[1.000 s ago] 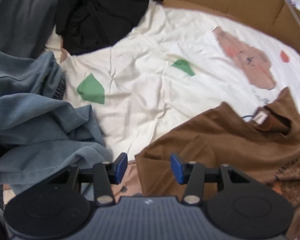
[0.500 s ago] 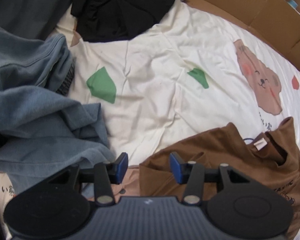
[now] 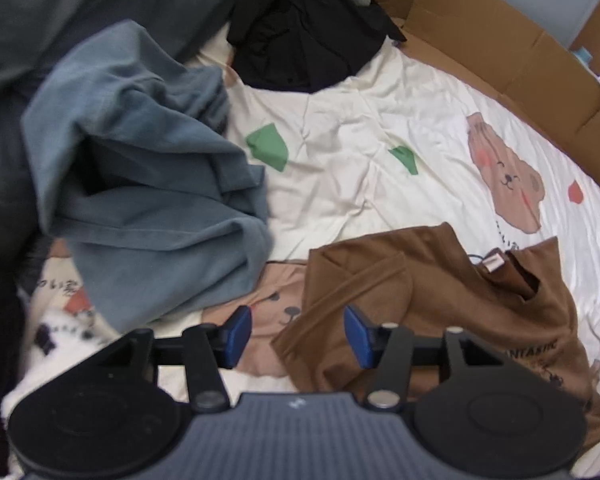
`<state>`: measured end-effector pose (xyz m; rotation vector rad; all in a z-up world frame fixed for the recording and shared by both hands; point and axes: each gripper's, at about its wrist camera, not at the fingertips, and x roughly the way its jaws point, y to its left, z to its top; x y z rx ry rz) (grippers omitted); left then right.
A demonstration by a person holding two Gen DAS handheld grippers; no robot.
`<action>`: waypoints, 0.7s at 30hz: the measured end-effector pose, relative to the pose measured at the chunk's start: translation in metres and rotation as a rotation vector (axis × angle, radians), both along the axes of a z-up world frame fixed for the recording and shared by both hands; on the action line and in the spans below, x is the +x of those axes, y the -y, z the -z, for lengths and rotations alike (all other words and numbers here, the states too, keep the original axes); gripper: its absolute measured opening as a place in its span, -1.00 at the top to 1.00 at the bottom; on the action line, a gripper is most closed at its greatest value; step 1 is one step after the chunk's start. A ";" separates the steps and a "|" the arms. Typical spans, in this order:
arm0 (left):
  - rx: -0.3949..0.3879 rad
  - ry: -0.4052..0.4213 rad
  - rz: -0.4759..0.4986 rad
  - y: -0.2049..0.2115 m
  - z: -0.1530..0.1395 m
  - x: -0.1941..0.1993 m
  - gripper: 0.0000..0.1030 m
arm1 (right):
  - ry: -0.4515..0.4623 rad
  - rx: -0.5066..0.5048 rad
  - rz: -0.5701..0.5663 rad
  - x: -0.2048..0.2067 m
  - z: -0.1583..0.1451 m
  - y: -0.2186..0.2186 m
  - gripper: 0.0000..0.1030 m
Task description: Fold clothes
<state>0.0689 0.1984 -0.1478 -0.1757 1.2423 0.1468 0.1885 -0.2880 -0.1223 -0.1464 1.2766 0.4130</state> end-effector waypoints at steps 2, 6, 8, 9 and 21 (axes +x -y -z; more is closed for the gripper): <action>-0.005 0.017 -0.014 -0.002 -0.013 -0.009 -0.11 | 0.029 0.055 0.096 -0.013 -0.018 0.011 0.02; 0.011 0.031 -0.004 -0.002 -0.030 -0.013 -0.26 | 0.051 0.101 0.159 -0.037 -0.021 0.020 -0.05; 0.021 0.039 -0.003 -0.001 -0.033 -0.012 -0.26 | 0.057 0.087 0.180 -0.045 -0.014 0.022 -0.05; 0.015 0.046 -0.011 -0.001 -0.034 -0.013 -0.29 | 0.059 0.102 0.203 -0.048 -0.010 0.024 -0.05; 0.003 0.009 0.004 -0.001 -0.003 -0.012 -0.31 | 0.056 0.209 0.377 -0.099 0.103 0.033 -0.06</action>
